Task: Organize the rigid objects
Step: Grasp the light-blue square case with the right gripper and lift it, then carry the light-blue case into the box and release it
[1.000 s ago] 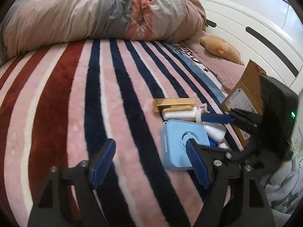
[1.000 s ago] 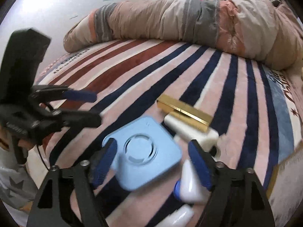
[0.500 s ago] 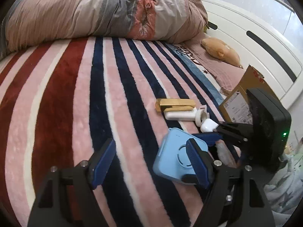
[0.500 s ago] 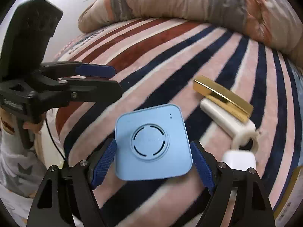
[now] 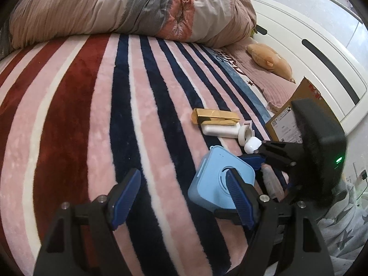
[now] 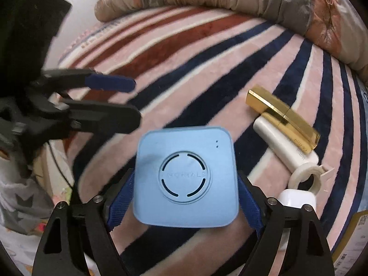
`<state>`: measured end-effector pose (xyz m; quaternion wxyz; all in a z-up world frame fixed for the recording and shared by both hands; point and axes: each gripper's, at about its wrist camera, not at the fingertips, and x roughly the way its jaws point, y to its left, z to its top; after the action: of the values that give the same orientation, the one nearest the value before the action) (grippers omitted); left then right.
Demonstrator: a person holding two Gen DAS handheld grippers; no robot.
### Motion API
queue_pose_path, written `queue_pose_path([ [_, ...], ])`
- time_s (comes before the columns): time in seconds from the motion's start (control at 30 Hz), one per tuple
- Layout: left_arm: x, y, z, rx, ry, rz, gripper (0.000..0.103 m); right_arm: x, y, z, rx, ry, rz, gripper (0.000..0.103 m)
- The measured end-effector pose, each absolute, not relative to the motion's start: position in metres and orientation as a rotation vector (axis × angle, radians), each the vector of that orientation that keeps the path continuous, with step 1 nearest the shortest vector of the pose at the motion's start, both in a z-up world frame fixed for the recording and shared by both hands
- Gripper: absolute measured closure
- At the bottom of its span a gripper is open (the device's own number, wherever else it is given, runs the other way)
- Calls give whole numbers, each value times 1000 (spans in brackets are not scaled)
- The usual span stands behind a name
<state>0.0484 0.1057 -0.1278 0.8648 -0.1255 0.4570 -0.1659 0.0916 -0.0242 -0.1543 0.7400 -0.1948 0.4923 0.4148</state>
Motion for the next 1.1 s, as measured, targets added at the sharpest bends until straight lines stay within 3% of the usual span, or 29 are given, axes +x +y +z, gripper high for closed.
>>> queue_pose_path([
  [0.23,48,97,-133,-350,985,-469,30,77,-35,-130,-395,908,848,24],
  [0.4,45,84,-104,-415,909,-579,30,57,-49,-91,-337,751,901,24],
  [0.43,44,83,-96,-421,888,-596,32,53,-50,-84,-329,726,908,24],
  [0.53,39,70,-68,-412,835,-645,53,38,-57,-61,-308,646,914,24],
  [0.63,33,50,-37,-337,787,-662,55,27,-70,-38,-292,591,892,24],
  [0.77,28,9,7,-214,722,-680,71,20,-98,-14,-275,565,830,25],
  [0.97,29,-77,65,-1,637,-753,71,15,-182,30,-145,479,716,26],
  [1.1,44,-136,68,77,665,-829,71,18,-235,33,-95,489,631,26],
])
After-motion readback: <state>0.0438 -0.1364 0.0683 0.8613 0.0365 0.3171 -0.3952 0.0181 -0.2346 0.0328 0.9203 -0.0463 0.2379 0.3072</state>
